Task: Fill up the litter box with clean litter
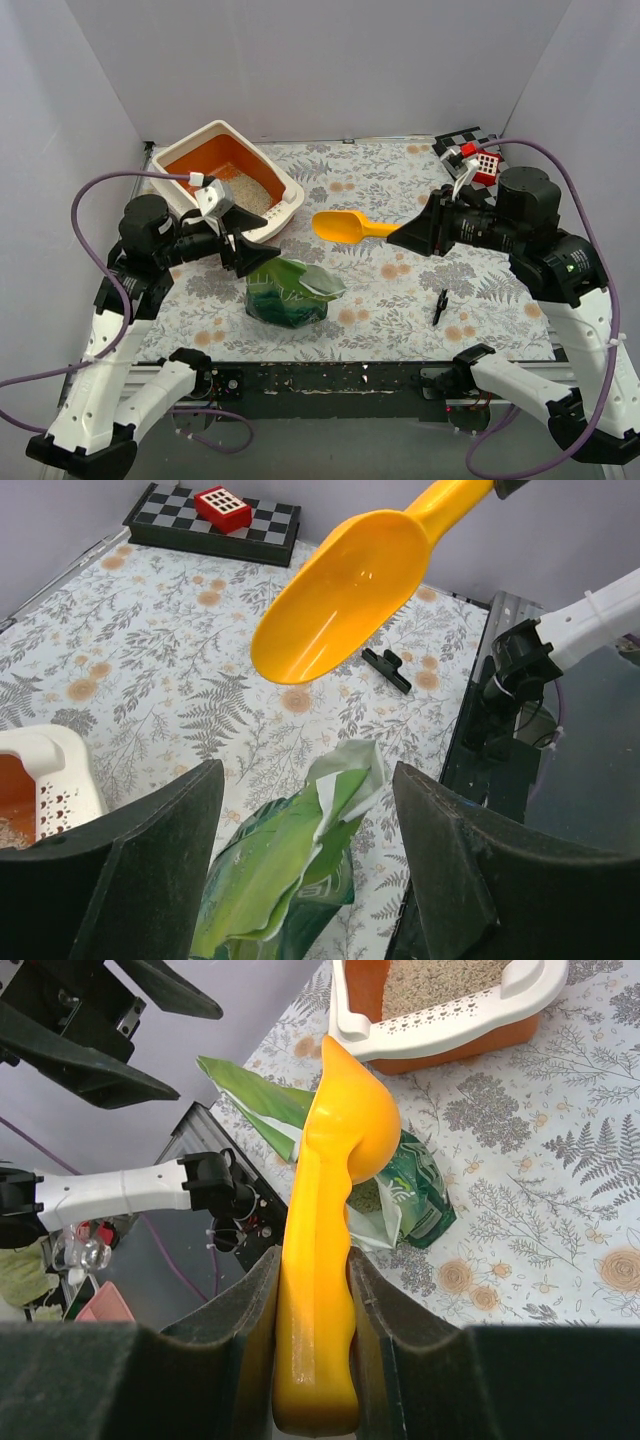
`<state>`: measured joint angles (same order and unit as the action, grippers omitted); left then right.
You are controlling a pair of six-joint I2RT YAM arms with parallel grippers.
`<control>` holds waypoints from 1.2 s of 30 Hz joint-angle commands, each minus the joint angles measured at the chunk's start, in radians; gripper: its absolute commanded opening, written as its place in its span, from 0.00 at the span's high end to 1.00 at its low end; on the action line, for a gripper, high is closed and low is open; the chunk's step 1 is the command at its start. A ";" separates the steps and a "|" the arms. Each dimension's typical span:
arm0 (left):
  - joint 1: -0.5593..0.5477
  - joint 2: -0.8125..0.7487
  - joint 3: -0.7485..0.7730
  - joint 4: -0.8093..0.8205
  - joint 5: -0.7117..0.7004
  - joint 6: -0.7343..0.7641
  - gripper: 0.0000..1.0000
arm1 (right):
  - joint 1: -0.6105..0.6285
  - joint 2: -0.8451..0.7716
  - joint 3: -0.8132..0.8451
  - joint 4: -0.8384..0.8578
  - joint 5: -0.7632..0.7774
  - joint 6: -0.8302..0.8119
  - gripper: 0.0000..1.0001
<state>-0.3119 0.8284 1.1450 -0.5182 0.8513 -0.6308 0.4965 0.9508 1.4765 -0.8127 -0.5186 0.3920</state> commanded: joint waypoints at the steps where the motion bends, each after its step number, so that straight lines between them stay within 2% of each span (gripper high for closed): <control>1: -0.041 -0.032 0.021 -0.166 -0.103 0.117 0.32 | -0.004 -0.023 0.045 0.012 -0.009 -0.004 0.99; 6: -0.075 -0.045 0.007 -0.200 -0.219 0.178 0.31 | -0.004 -0.032 0.033 0.014 -0.021 -0.001 0.99; 13: -0.104 -0.035 -0.039 -0.184 -0.293 0.218 0.30 | -0.004 -0.047 0.008 0.010 -0.044 -0.015 0.99; 28: -0.136 0.055 -0.105 -0.171 -0.259 0.230 0.34 | -0.004 -0.050 -0.093 0.029 -0.081 -0.038 0.99; 31: -0.144 0.064 -0.132 -0.163 -0.251 0.230 0.46 | -0.004 -0.038 -0.105 0.018 -0.096 -0.039 0.99; 34: -0.147 0.064 -0.156 -0.158 -0.241 0.226 0.83 | -0.004 -0.023 -0.093 -0.015 -0.100 -0.048 0.99; 36: -0.150 0.057 -0.174 -0.158 -0.238 0.217 0.98 | -0.004 -0.011 -0.079 -0.048 -0.101 -0.062 0.99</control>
<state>-0.4526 0.8997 0.9981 -0.6804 0.5945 -0.4137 0.4965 0.9257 1.3743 -0.8284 -0.5907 0.3607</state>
